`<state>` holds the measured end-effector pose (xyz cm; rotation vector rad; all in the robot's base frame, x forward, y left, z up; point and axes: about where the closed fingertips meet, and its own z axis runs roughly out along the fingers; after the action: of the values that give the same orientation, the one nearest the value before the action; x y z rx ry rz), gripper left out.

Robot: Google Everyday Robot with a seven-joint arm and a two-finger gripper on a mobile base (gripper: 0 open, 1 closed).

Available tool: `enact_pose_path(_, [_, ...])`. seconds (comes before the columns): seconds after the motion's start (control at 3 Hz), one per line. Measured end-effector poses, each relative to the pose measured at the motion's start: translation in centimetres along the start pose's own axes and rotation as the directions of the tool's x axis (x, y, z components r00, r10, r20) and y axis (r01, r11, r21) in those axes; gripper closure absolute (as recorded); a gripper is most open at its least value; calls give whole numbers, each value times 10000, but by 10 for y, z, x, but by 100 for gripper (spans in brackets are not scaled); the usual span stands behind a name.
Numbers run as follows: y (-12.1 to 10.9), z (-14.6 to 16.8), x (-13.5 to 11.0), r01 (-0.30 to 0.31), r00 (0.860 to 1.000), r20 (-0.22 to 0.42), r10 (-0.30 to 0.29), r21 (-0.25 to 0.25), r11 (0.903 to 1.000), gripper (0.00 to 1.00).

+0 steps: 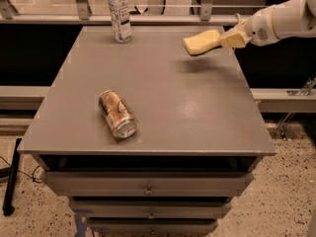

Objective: Move sponge near blue plastic bottle

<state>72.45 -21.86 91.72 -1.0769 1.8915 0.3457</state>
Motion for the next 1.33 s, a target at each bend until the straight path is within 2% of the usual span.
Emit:
enact_pose_path(0.33, [-1, 15, -3, 29, 10000, 58, -28, -98, 9999, 100])
enact_pose_path(1.33, [-26, 113, -36, 305, 9974, 655, -313, 129, 9995, 100])
